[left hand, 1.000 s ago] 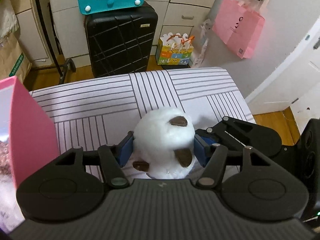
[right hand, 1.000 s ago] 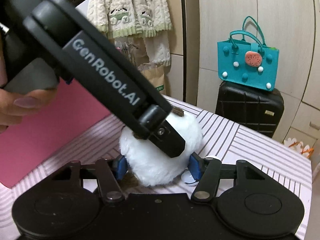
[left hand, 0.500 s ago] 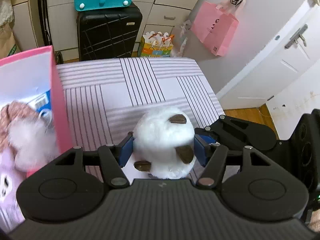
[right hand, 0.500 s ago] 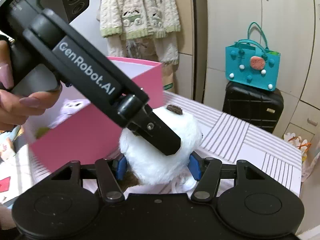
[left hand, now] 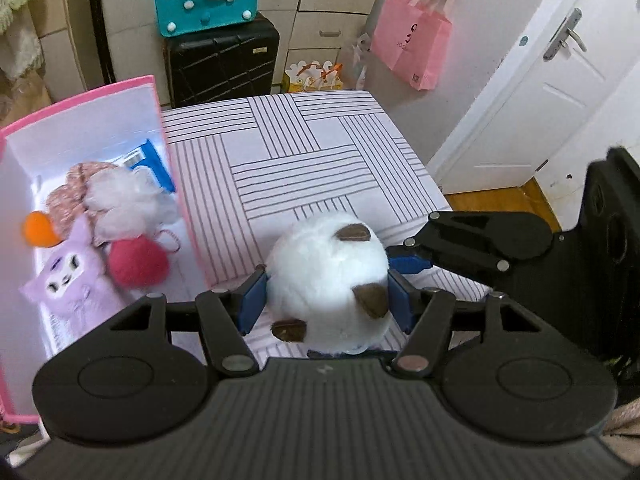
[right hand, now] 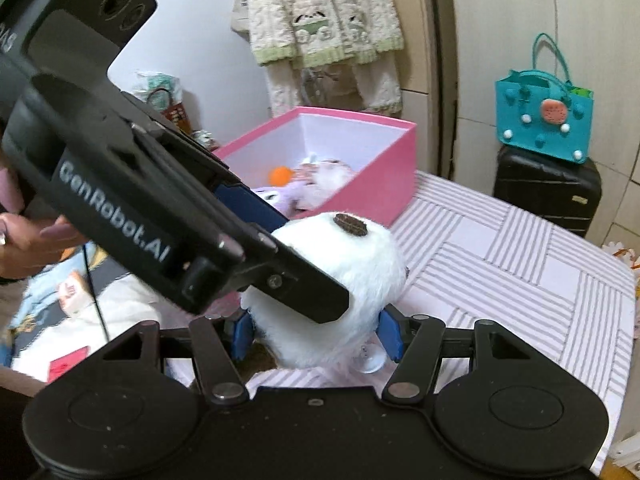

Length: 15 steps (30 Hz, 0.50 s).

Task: Organize soft objects
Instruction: 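Lift and carry the white-and-brown plush over the pink box with the left tool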

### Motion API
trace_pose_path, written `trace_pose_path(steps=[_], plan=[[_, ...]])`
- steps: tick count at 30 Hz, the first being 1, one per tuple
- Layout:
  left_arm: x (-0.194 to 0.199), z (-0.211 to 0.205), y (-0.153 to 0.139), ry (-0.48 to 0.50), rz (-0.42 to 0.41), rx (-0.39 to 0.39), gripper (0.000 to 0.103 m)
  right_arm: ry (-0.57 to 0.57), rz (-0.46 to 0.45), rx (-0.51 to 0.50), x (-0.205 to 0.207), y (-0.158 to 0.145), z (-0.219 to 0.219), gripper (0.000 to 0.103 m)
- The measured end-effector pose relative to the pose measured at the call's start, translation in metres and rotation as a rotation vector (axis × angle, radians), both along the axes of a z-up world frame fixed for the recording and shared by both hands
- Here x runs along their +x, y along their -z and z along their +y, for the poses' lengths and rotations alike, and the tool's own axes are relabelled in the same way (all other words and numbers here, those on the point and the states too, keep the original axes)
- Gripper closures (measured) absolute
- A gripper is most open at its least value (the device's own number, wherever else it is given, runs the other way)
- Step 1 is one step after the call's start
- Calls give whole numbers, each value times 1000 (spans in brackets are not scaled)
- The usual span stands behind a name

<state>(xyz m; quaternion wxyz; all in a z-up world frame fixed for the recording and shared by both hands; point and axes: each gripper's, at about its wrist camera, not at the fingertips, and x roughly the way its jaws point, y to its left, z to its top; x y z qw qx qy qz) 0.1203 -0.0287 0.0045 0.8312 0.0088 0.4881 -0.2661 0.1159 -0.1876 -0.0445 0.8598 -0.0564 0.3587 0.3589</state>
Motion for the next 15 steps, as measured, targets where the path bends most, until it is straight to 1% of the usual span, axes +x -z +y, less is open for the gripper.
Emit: trace_pose_path(steps=[3, 5, 7, 11, 15], plan=[[-17, 5, -9, 1, -37, 12, 41, -20, 17, 18, -15, -8, 4, 37], [-27, 10, -16, -1, -60, 12, 41, -34, 11, 23, -24, -13, 8, 37], [-36, 15, -24, 9, -101, 15, 41, -46, 3, 29, -28, -18, 11, 37], [-50, 27, -45, -7, -182, 14, 41, -67, -47, 43, -37, -34, 18, 37], [-55, 43, -61, -46, -249, 0, 41, -87, -98, 72, -38, -54, 28, 37]])
